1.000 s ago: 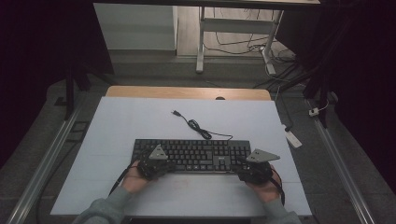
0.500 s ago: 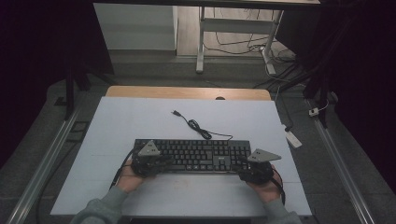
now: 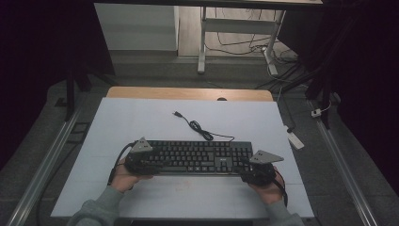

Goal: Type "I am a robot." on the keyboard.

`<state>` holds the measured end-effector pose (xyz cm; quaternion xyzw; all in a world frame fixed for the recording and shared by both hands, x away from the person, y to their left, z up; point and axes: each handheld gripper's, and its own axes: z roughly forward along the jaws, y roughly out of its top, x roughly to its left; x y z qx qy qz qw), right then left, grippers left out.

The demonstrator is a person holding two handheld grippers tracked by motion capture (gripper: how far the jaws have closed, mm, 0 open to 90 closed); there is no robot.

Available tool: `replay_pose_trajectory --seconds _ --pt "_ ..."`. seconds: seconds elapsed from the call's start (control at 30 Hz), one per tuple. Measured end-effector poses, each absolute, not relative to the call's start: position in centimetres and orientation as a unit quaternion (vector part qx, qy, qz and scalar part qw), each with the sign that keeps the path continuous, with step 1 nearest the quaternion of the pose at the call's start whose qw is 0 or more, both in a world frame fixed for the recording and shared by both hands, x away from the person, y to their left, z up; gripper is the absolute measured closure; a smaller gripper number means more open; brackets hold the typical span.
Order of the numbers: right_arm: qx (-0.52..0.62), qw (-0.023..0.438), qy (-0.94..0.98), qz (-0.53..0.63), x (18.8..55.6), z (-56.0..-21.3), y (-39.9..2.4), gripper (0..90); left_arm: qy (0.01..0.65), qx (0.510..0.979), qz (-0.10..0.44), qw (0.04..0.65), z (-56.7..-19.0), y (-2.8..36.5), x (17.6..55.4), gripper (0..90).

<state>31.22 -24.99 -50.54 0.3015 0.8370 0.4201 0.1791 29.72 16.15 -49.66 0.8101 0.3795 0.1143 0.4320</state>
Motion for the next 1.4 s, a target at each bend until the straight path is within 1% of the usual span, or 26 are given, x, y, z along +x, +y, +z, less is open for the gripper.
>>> replay_pose_trajectory --seconds 0.5,0.6,0.77,0.87,1.03,1.3,1.4 --pt "0.302 0.179 0.839 0.416 31.2 -50.6 -24.9 51.4 0.402 0.806 0.124 0.416 -49.5 17.4 30.2 30.0" --pt "0.301 0.177 0.839 0.418 31.2 -50.6 -24.9 51.4 0.401 0.809 0.129 0.409 -49.5 17.6 30.3 30.5" --pt "0.301 0.177 0.839 0.418 31.2 -50.7 -24.9 51.4 0.407 0.811 0.138 0.398 -49.7 17.7 30.6 35.0" --pt "0.301 0.176 0.839 0.418 31.2 -50.7 -24.9 51.4 0.406 0.811 0.139 0.397 -49.7 17.9 30.9 39.6" --pt "0.3 0.177 0.84 0.415 31.2 -50.8 -24.8 51.4 0.396 0.822 0.138 0.386 -49.8 17.8 31.5 51.8" --pt "0.302 0.177 0.837 0.42 31.2 -50.6 -24.9 51.4 0.397 0.83 0.132 0.368 -49.8 17.6 32.8 74.7" --pt "0.303 0.177 0.838 0.418 31.2 -50.6 -24.9 51.4 0.398 0.832 0.13 0.364 -49.7 17.5 33.4 84.7"
